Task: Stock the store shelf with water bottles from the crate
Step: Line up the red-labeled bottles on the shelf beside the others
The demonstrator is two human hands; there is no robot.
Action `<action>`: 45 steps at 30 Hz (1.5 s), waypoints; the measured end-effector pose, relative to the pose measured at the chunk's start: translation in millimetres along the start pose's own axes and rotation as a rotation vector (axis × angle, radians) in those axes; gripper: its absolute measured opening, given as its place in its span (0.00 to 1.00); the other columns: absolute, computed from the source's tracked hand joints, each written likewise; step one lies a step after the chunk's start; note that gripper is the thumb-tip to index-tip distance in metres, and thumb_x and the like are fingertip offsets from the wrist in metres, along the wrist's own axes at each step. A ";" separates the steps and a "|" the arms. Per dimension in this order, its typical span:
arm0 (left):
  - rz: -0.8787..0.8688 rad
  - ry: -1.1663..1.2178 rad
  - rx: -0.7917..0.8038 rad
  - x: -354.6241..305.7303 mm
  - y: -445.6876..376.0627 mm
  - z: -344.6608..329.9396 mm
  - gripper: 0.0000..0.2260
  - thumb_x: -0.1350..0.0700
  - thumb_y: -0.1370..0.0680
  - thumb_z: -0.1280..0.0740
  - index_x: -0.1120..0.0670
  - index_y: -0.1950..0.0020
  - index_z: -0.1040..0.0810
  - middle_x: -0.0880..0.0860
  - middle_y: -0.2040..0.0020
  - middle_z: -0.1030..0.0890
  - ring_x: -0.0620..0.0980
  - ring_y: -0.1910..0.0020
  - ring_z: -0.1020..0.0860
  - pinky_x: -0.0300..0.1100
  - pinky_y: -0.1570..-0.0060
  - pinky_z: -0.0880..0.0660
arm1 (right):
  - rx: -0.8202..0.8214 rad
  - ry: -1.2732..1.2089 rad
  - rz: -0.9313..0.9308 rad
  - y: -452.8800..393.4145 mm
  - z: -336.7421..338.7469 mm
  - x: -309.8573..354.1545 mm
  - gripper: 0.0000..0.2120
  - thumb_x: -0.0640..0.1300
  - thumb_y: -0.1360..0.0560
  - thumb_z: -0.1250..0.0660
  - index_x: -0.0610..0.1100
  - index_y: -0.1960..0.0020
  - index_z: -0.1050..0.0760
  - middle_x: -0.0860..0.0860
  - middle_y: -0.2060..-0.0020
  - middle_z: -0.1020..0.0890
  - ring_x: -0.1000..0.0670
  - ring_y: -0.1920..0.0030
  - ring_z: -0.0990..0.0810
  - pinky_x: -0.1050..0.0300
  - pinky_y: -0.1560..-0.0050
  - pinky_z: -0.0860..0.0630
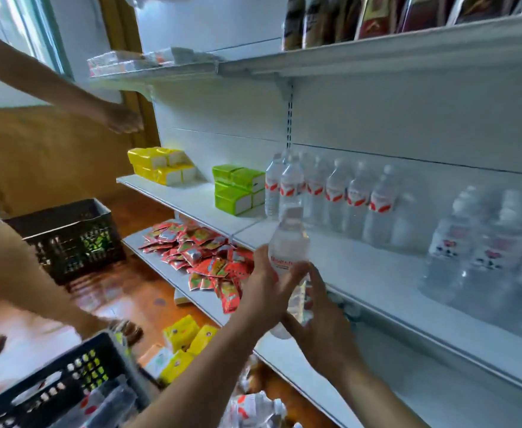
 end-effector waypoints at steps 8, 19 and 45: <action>-0.067 -0.020 0.126 10.1 -96.8 -32.2 0.22 0.46 0.22 0.30 0.50 0.33 0.34 0.41 0.51 0.22 0.35 0.54 0.23 0.24 0.57 0.29 | -0.169 0.124 -0.051 -97.6 12.7 -39.8 0.46 0.56 0.27 0.26 0.58 0.20 0.52 0.50 0.33 0.23 0.48 0.37 0.21 0.57 0.42 0.26; -0.097 -0.103 0.245 113.4 -209.9 -66.6 0.29 0.33 0.20 0.46 0.40 0.20 0.43 0.45 0.20 0.39 0.45 0.22 0.40 0.54 0.24 0.39 | -0.306 0.140 -0.140 -209.9 -10.6 -116.4 0.42 0.56 0.24 0.30 0.63 0.21 0.55 0.51 0.25 0.31 0.47 0.28 0.29 0.48 0.31 0.29; -0.289 -0.589 0.156 151.6 -273.3 -116.9 0.27 0.48 0.15 0.48 0.37 0.20 0.59 0.56 0.18 0.60 0.62 0.23 0.39 0.54 0.36 0.30 | -0.321 0.601 -0.256 -288.4 -16.0 -174.3 0.43 0.59 0.21 0.37 0.51 0.19 0.62 0.42 0.32 0.28 0.41 0.41 0.21 0.52 0.45 0.26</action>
Point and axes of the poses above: each hand's wrist, its own y-axis away from the middle knuckle, its own z-axis out of the back of the hand, x = y × z, the point moved 10 cm from there along -y, towards the middle knuckle
